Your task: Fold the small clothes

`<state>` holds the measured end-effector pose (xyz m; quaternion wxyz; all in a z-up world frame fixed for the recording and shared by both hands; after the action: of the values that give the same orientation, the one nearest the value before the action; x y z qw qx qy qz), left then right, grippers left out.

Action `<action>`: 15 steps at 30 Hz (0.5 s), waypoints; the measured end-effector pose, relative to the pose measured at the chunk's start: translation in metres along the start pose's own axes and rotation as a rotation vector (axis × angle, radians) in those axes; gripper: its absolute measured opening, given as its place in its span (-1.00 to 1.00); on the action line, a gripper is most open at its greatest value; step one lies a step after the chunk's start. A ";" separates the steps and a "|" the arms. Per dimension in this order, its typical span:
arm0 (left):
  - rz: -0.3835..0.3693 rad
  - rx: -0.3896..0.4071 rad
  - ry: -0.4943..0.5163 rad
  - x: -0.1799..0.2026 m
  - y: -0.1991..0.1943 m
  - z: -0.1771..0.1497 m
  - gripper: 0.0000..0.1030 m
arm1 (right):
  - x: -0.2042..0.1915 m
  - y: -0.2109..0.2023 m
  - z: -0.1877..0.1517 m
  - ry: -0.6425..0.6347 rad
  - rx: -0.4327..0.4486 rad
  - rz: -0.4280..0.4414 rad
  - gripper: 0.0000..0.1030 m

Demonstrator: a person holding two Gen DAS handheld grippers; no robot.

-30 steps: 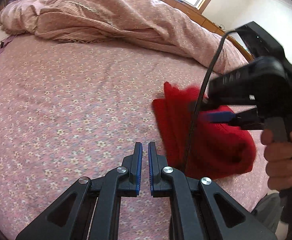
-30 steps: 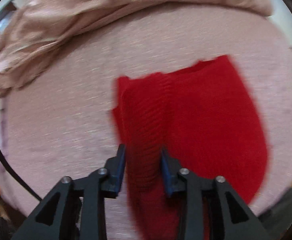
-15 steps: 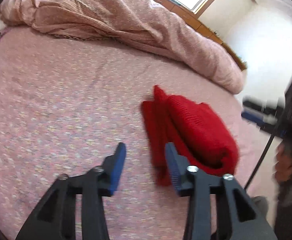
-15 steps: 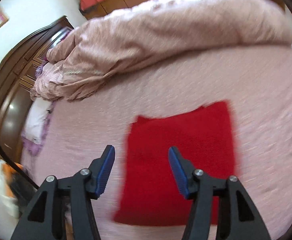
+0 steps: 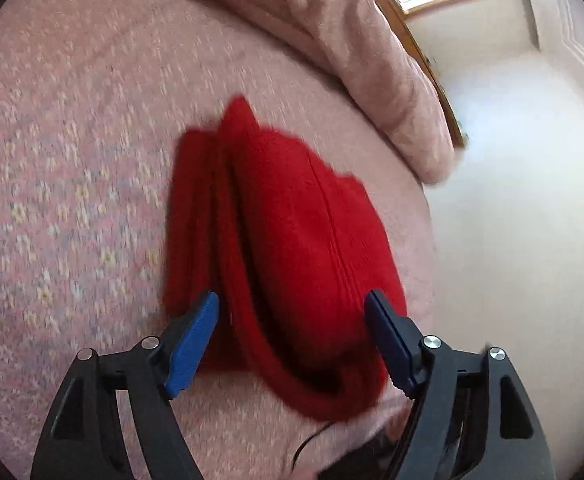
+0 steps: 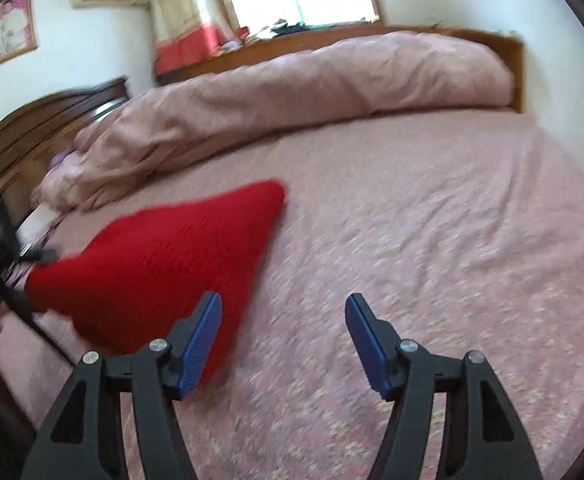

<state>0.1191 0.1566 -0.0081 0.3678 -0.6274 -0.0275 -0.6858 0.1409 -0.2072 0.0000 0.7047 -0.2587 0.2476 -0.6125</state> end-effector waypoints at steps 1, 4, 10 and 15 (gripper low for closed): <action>0.004 0.027 0.005 0.003 0.001 0.005 0.36 | -0.002 -0.001 -0.002 -0.036 0.014 -0.007 0.32; -0.009 0.058 0.001 0.011 0.006 0.016 0.34 | -0.009 -0.004 -0.011 -0.166 0.052 -0.059 0.32; 0.072 0.047 0.065 0.027 0.023 0.023 0.34 | -0.009 -0.004 -0.025 -0.219 0.038 -0.068 0.32; 0.169 -0.037 0.073 0.017 0.054 0.013 -0.32 | 0.002 0.009 -0.031 -0.169 -0.013 -0.085 0.32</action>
<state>0.1599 0.1159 -0.0131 0.4134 -0.6087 0.0518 -0.6752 0.1275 -0.2095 -0.0292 0.6946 -0.3242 0.1799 -0.6165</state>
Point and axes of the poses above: each gripper's, at about its wrist camera, not at the fingertips, and y roughly the way its jaws point, x to its right, z to its top, the point moved 2 cm from there along y, roughly the way its jaws point, and after that the axes turned 15 degrees about -z, right-handed, at the moved point
